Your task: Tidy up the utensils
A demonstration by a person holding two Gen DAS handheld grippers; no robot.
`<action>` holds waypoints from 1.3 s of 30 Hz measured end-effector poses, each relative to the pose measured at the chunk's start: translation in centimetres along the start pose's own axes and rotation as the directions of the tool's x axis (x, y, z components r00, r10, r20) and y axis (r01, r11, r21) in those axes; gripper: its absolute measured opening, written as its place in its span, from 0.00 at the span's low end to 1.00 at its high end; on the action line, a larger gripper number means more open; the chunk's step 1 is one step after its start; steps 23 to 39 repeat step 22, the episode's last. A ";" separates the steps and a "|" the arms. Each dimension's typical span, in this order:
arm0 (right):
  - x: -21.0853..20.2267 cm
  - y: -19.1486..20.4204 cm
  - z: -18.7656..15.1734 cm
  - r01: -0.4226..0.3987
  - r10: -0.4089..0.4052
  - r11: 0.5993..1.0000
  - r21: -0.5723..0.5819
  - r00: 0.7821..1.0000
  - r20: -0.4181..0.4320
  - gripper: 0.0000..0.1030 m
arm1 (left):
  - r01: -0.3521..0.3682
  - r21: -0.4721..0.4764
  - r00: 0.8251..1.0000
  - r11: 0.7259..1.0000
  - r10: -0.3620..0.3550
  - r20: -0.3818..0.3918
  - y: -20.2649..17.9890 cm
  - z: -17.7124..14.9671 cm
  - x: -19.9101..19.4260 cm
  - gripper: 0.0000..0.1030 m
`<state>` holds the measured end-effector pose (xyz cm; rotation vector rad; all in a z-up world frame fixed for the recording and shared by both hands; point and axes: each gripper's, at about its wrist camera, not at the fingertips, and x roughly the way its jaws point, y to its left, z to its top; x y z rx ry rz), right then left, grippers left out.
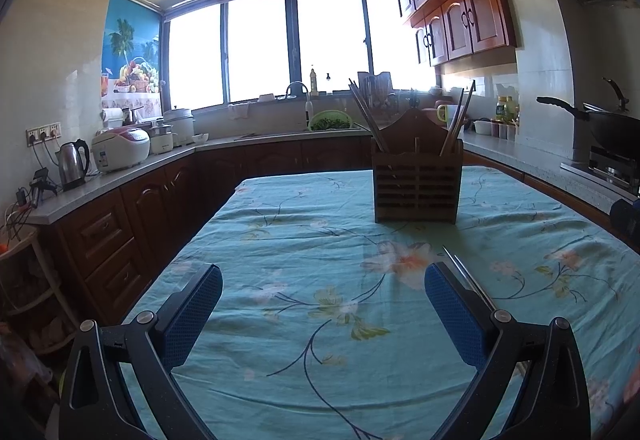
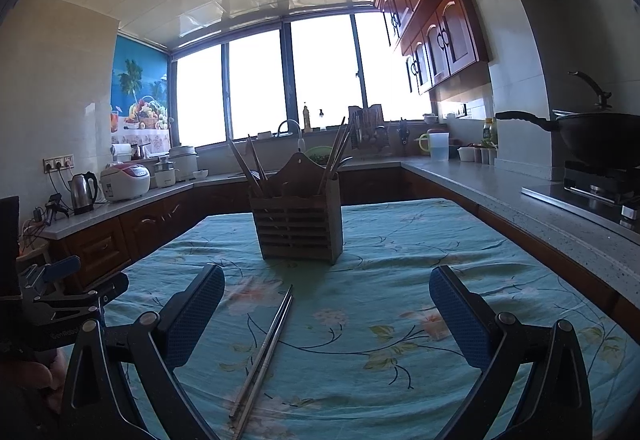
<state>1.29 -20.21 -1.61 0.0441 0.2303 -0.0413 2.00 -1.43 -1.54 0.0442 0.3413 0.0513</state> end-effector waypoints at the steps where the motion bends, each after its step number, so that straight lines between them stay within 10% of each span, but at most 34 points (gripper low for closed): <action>1: 0.0 0.0 0.0 -0.001 0.001 1.000 0.000 1.000 -0.001 1.00 | 0.001 0.001 1.000 1.000 -0.001 0.000 0.0 0.0 0.0 0.99; 39: 0.9 -0.1 0.7 -0.014 0.014 1.000 -0.005 1.000 -0.019 1.00 | 0.022 -0.017 0.999 1.000 -0.022 -0.026 -0.3 0.4 0.4 0.99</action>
